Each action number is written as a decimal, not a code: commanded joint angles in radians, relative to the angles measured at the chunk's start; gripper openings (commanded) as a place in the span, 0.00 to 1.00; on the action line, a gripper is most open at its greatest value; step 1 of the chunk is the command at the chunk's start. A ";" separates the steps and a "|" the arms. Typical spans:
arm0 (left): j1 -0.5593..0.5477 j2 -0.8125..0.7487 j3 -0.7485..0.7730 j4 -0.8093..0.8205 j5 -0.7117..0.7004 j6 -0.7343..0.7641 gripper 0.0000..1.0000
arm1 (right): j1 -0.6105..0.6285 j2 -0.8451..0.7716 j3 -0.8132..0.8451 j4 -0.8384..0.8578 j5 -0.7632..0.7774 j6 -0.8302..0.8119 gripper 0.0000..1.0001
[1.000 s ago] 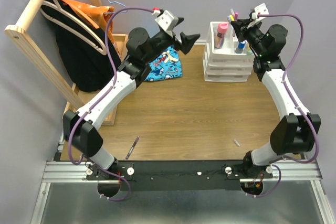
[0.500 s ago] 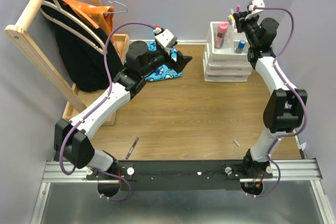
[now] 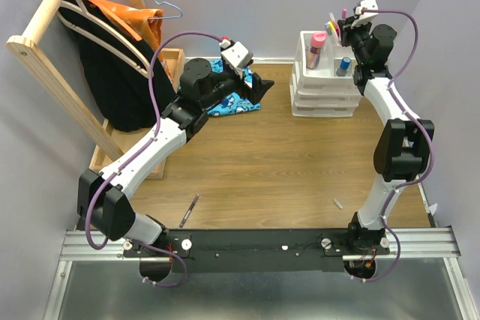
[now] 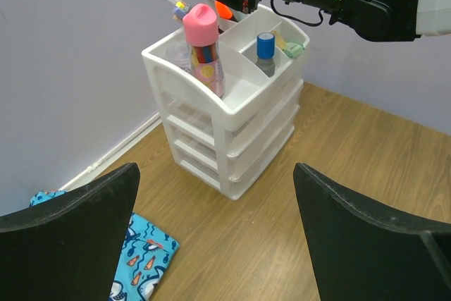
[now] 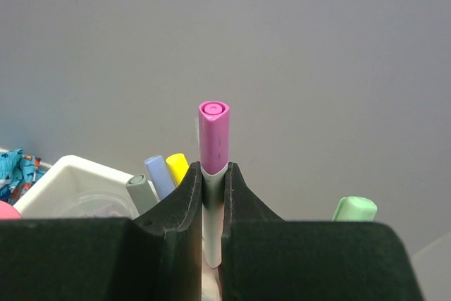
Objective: Sort the stationery into containers
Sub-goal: Place the pen in the storage box, then move the pen to the center of the board.
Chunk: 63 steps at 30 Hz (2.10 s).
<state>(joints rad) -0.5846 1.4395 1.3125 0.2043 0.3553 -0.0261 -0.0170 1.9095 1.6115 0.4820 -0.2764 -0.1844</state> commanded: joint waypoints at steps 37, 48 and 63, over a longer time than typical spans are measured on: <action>-0.003 -0.187 -0.096 -0.299 -0.026 0.231 0.99 | -0.003 -0.535 -0.226 -0.480 -0.055 0.051 0.44; 0.077 -0.310 -0.143 -1.172 -0.205 0.618 0.99 | -0.003 -0.736 -0.440 -0.737 -0.149 0.043 0.54; 0.077 -0.111 -0.262 -1.212 -0.246 0.244 0.74 | -0.003 -0.569 -0.280 -0.781 -0.207 0.034 0.54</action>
<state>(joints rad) -0.5014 1.2766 1.0451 -0.9955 0.1791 0.2970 -0.0166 1.3209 1.2778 -0.2581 -0.4370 -0.1314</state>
